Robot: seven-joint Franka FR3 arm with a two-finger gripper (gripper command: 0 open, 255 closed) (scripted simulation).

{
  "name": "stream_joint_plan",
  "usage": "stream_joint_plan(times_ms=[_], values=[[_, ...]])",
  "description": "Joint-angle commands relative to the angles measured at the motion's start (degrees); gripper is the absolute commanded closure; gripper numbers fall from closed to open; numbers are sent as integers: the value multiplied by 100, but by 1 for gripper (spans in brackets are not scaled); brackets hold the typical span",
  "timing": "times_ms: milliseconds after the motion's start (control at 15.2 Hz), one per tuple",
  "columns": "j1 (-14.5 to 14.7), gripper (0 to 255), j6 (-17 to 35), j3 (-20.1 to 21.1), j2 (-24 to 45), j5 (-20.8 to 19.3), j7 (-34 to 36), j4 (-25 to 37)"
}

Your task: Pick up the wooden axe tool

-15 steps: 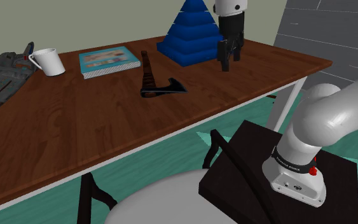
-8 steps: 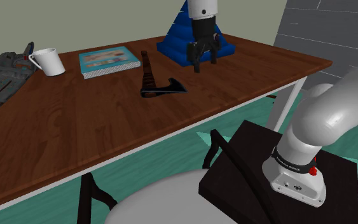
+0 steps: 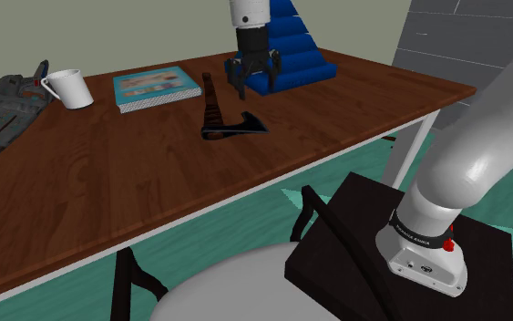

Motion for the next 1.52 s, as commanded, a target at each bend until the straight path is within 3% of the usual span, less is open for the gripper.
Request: stream_joint_plan(times_ms=[0, 792, 1386, 1452], values=[[-12, 0, 94, 93, 416, -24, 386, 401], [121, 0, 7, 145, 2907, -487, 2130, 3395], [96, 0, 620, 133, 2839, -469, 2105, 2715], [98, 255, 621, 134, 2849, -471, 2108, 2723]])
